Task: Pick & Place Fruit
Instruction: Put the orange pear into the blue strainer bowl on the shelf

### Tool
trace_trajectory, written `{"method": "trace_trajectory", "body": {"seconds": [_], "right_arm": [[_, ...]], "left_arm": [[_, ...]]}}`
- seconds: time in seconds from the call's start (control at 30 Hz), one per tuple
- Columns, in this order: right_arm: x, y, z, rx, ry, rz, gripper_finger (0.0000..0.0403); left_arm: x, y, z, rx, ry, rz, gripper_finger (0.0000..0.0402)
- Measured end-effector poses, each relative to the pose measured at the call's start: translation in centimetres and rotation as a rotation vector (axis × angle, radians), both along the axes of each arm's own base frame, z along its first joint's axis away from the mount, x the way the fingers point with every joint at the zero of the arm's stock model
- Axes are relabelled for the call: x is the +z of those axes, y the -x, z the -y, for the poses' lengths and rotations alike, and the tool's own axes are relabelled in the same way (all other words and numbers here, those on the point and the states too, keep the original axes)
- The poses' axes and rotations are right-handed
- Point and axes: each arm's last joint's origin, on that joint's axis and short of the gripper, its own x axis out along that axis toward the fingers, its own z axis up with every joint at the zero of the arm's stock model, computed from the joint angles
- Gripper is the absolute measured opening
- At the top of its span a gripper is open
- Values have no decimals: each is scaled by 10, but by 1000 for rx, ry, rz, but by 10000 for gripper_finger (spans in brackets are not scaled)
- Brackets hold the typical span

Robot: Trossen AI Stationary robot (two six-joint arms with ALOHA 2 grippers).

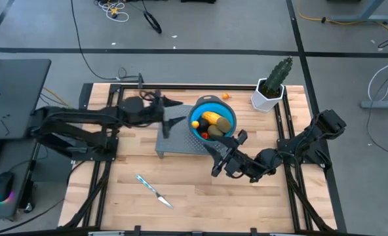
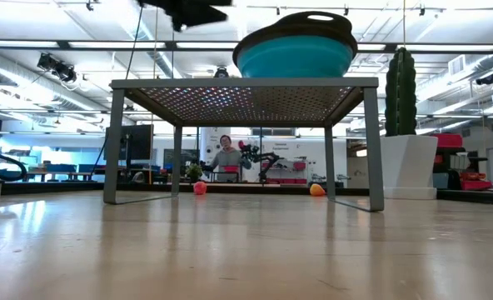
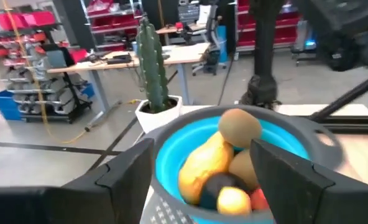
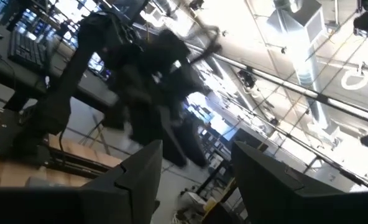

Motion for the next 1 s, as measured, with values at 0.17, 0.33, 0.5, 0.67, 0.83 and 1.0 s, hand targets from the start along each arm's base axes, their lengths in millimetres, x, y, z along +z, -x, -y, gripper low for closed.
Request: {"method": "trace_trajectory", "body": {"seconds": [0.17,0.33,0.5,0.67,0.83,1.0], "right_arm": [[0,-4,12,-68,-35,5,202],[-1,-12,38,-189,-256,125,202],[7,-16,69,-544,-345,104,202],[61,-23,92,-750,-392,92,202],[104,-31,114,-797,-331,54,202],[121,-37,148,-769,-283,104,202]], "left_arm": [[-20,34,5,-86,22,16,251],[-40,64,8,-93,18,230,231],[-41,83,9,-85,-23,308,218],[-36,91,10,-75,-94,321,211],[-33,98,10,-56,-119,326,211],[-36,108,11,-60,-106,274,211]]}}
